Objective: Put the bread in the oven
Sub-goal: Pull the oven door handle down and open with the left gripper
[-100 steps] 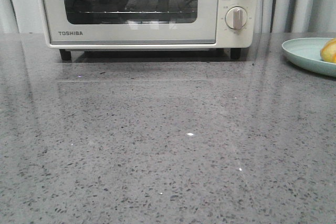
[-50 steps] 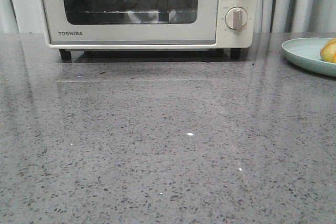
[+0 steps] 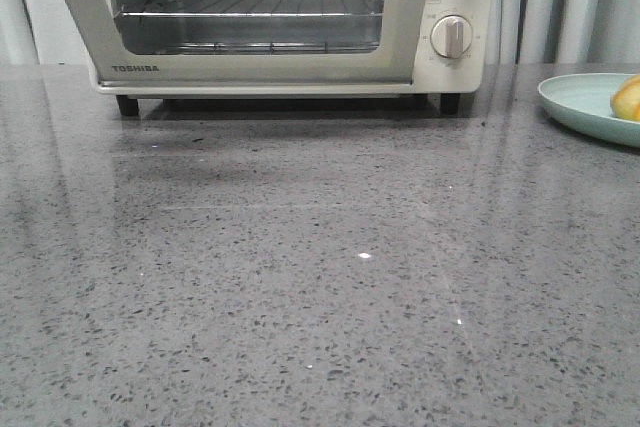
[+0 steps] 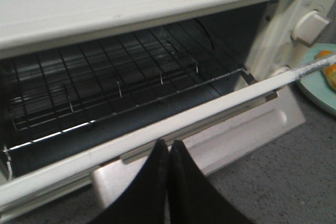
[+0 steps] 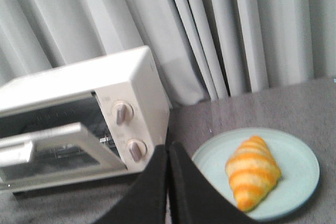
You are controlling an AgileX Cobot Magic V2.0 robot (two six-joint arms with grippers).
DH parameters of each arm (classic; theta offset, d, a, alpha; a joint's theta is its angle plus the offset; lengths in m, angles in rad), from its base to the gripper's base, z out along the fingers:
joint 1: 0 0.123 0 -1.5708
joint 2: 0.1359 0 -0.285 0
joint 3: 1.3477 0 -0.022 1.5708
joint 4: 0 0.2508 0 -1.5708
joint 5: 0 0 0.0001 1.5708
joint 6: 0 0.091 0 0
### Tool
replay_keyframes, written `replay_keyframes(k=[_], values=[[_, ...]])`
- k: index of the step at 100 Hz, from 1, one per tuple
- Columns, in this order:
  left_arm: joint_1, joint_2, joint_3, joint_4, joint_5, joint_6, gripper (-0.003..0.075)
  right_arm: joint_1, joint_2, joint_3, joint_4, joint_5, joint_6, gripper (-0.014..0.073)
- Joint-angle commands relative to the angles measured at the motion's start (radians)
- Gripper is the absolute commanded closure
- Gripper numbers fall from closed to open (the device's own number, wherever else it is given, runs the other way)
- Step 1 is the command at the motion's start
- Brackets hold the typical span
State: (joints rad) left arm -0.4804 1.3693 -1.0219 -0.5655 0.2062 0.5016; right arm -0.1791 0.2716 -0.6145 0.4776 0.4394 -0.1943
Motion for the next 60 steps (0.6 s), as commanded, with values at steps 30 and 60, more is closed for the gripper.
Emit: replay_keyframes(k=[30,60], values=[[-0.085,0.008,0.070,0.000,0.025,-0.006,0.0742,-0.003,0.090,-0.187,0.005,-0.052,-0.014,0.0641],[-0.085,0.009,0.118,0.000,0.035,-0.006,0.0742,-0.003,0.129,-0.209,0.005,0.015,-0.034,0.0641]])
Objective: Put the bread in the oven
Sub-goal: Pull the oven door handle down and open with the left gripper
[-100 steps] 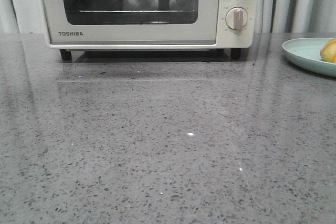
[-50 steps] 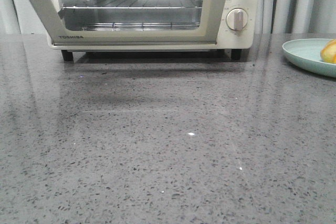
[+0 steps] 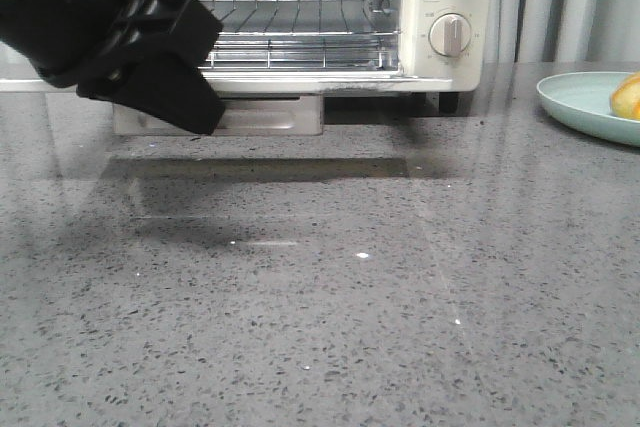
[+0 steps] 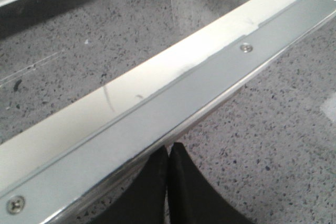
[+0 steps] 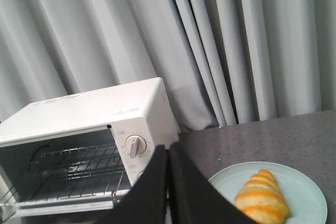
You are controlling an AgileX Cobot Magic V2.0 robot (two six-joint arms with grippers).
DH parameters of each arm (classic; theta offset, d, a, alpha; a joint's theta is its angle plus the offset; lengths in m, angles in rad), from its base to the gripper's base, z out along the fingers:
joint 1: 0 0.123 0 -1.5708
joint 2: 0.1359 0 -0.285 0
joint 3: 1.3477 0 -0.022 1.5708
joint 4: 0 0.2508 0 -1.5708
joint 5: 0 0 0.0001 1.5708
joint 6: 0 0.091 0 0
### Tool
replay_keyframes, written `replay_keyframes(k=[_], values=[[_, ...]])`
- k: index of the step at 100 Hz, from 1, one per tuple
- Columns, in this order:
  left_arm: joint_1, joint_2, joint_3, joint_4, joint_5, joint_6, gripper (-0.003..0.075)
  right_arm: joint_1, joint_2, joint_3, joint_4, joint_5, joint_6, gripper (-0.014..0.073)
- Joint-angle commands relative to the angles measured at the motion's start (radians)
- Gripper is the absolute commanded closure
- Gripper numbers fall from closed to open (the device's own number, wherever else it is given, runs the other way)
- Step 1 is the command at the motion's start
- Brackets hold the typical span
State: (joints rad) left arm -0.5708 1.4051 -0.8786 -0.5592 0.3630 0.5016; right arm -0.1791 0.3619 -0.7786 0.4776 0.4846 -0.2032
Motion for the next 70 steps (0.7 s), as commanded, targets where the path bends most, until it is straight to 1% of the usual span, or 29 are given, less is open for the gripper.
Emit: replay_keyframes(k=[1,11,29,50,59,70], values=[[0.006,-0.026,-0.025,-0.006,-0.119,-0.006,0.0742,-0.003,0.041,-0.049,0.005,-0.026,-0.025,0.0641],[0.006,-0.026,-0.025,-0.006,-0.072,-0.006,0.0742,-0.003,0.096,-0.082,0.005,0.021,-0.062,0.0641],[0.006,-0.026,-0.025,-0.006,0.021,-0.006,0.0742,0.025,0.211,-0.129,0.016,0.003,-0.065,0.0641],[0.006,-0.040,-0.027,-0.006,0.069,-0.006,0.0742,0.069,0.411,-0.217,0.016,0.028,-0.153,0.0641],[0.006,-0.103,-0.029,-0.006,0.074,-0.006,0.0742,0.069,0.509,-0.295,0.016,0.088,-0.153,0.0641],[0.007,-0.247,-0.029,-0.006,0.067,-0.006,0.0742,0.069,0.642,-0.408,-0.003,0.200,-0.153,0.0636]])
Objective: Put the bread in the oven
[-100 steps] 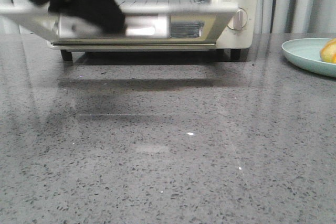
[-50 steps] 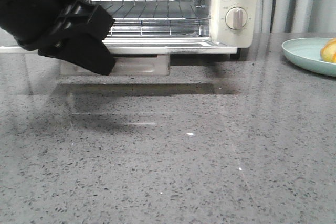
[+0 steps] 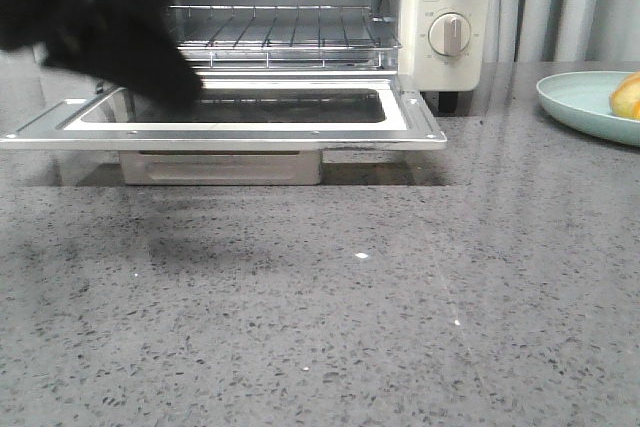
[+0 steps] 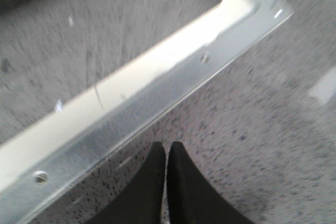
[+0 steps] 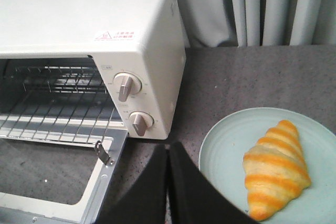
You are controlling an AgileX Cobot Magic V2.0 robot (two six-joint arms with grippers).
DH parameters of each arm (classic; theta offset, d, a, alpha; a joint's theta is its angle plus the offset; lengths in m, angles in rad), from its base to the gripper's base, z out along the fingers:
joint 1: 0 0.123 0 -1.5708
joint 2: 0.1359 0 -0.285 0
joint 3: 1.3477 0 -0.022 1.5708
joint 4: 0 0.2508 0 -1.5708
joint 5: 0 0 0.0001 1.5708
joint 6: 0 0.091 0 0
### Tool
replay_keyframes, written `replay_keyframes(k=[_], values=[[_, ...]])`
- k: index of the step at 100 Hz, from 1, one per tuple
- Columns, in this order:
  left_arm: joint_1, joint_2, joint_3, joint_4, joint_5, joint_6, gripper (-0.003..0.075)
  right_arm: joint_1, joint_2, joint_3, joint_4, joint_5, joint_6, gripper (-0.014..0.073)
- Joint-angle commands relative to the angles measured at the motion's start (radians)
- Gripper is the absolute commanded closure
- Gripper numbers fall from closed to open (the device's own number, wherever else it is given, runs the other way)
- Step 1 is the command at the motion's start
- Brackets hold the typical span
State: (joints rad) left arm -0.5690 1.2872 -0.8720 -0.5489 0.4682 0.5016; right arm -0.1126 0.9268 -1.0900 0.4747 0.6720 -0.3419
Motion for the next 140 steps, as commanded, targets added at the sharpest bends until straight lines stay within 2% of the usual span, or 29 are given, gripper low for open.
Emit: replay_keyframes(k=[1,9,21,24,31,39,46,58,75,97,132,140], values=[[0.006,-0.139,-0.036,-0.016,-0.038,-0.006,0.0742,0.002,0.085,-0.111,-0.004,0.019,-0.014,0.0636],[0.006,-0.260,-0.036,-0.016,-0.033,-0.006,0.0742,0.002,0.176,-0.180,-0.045,0.098,-0.014,0.0578],[0.006,-0.410,-0.036,-0.013,0.003,-0.006,0.0742,0.007,0.278,-0.228,-0.124,0.148,0.009,0.0354],[0.006,-0.437,-0.036,-0.006,0.019,-0.006,0.0742,0.011,0.296,-0.229,-0.148,0.142,0.034,0.0328],[0.006,-0.493,-0.036,0.002,0.068,-0.006,0.0742,0.025,0.343,-0.229,-0.242,0.127,0.130,0.0329],[0.006,-0.548,-0.036,0.005,0.113,-0.026,0.0742,0.047,0.401,-0.229,-0.416,0.132,0.239,0.0329],[0.006,-0.587,-0.036,0.005,0.129,-0.055,0.0742,0.054,0.443,-0.229,-0.492,0.155,0.314,0.0328],[0.006,-0.646,-0.036,0.005,0.127,-0.087,0.0742,0.054,0.513,-0.229,-0.499,0.170,0.342,0.0323],[0.006,-0.690,-0.036,0.012,0.124,-0.089,0.0742,0.054,0.587,-0.229,-0.501,0.154,0.365,0.0258],[0.006,-0.695,-0.036,0.012,0.130,-0.095,0.0742,0.054,0.658,-0.229,-0.559,0.139,0.444,0.0258],[0.006,-0.695,-0.036,0.012,0.133,-0.095,0.0742,0.054,0.774,-0.229,-0.588,0.127,0.484,0.0268],[0.006,-0.695,-0.036,0.012,0.130,-0.095,0.0742,0.054,0.799,-0.229,-0.588,0.132,0.484,0.0313]])
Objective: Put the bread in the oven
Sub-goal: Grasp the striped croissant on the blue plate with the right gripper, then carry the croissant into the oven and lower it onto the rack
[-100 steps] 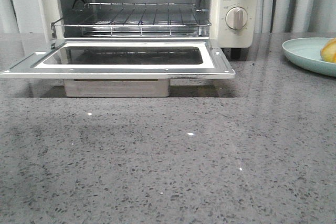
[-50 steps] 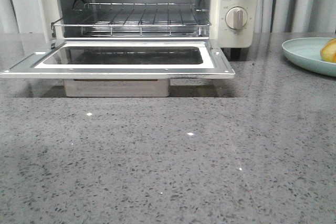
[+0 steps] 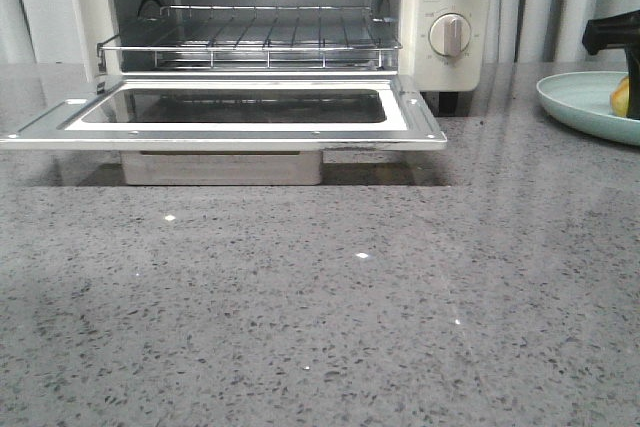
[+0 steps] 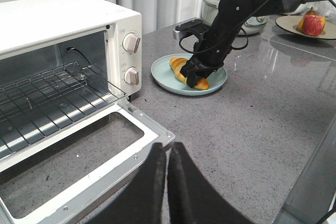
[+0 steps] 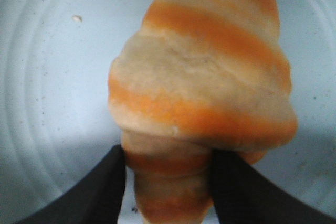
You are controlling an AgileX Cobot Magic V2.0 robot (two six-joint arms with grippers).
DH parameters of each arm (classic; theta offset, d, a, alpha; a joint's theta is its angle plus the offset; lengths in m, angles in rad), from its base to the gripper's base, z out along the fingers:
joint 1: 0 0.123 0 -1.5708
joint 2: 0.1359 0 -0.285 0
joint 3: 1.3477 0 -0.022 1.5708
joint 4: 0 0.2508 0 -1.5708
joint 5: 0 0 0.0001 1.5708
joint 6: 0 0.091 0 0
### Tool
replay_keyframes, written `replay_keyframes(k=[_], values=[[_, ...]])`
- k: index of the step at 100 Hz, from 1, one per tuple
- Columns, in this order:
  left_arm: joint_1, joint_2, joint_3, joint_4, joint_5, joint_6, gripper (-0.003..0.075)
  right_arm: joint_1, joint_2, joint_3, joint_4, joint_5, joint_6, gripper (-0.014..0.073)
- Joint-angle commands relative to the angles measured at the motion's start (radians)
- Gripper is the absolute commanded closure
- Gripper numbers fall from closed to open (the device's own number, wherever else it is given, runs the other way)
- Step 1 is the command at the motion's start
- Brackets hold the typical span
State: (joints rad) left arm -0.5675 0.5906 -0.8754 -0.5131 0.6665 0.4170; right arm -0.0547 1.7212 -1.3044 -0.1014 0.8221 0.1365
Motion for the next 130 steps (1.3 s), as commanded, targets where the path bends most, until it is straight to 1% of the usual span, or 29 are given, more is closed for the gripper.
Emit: replay_keyframes(k=[1,6,9,11,16,17,22,32,43,51,58,65,73,78,91,103,112,123,130], values=[[0.004,0.002,-0.032,-0.024,-0.068,-0.010,0.0742,-0.004,0.007,-0.015,-0.012,-0.018,0.006,0.0321],[0.004,0.002,-0.032,-0.024,-0.068,-0.010,0.0742,-0.004,0.013,-0.015,-0.012,-0.011,0.006,0.0402],[0.004,0.002,-0.032,-0.024,-0.070,-0.010,0.0742,-0.004,0.015,-0.015,-0.012,-0.008,0.006,0.0480],[0.004,0.002,-0.032,-0.024,-0.069,-0.010,0.0742,-0.004,0.015,-0.015,-0.012,-0.006,0.006,0.0515],[0.004,0.002,-0.032,-0.024,-0.070,-0.010,0.0742,-0.004,0.013,-0.017,-0.012,-0.007,0.006,0.0663],[0.004,0.002,-0.032,-0.024,-0.072,-0.010,0.0742,-0.004,0.011,-0.017,-0.012,-0.007,0.006,0.0671],[0.004,0.002,-0.032,-0.024,-0.076,-0.010,0.0742,-0.004,0.002,-0.027,-0.015,-0.007,0.006,0.0650],[0.004,0.002,-0.032,-0.024,-0.084,-0.010,0.0742,-0.004,-0.056,-0.057,-0.032,-0.009,0.006,0.0649],[0.004,0.002,-0.032,-0.024,-0.086,-0.010,0.0742,0.003,-0.182,-0.100,-0.030,-0.006,0.006,0.0649],[0.004,0.002,-0.032,-0.024,-0.090,-0.010,0.0742,0.035,-0.294,-0.117,-0.030,0.001,0.006,0.0649],[0.004,0.002,-0.032,-0.024,-0.106,-0.010,0.0742,0.090,-0.397,-0.124,-0.030,0.012,0.001,0.0649],[0.004,0.002,-0.032,-0.022,-0.141,-0.010,0.0742,0.176,-0.489,-0.124,-0.024,0.011,-0.003,0.0649],[0.004,0.002,-0.032,-0.018,-0.194,-0.010,0.0741,0.313,-0.565,-0.124,0.001,-0.003,-0.054,0.0649],[0.004,0.002,-0.032,-0.015,-0.224,-0.010,0.0742,0.398,-0.588,-0.124,0.010,-0.010,-0.065,0.0649],[0.004,0.002,-0.032,-0.015,-0.258,-0.008,0.0742,0.603,-0.578,-0.124,0.009,-0.010,-0.069,0.0649],[0.004,0.002,-0.032,-0.015,-0.252,-0.008,0.0742,0.733,-0.502,-0.124,-0.018,-0.018,-0.080,0.0649],[0.004,0.002,-0.032,-0.015,-0.248,-0.008,0.0742,0.780,-0.414,-0.128,-0.044,-0.025,-0.080,0.0649],[0.004,0.002,-0.032,-0.015,-0.235,-0.008,0.0741,0.787,-0.300,-0.160,-0.048,-0.021,-0.080,0.0649],[0.004,0.002,-0.032,-0.015,-0.226,-0.008,0.0741,0.787,-0.225,-0.204,-0.075,-0.020,-0.080,0.0649]])
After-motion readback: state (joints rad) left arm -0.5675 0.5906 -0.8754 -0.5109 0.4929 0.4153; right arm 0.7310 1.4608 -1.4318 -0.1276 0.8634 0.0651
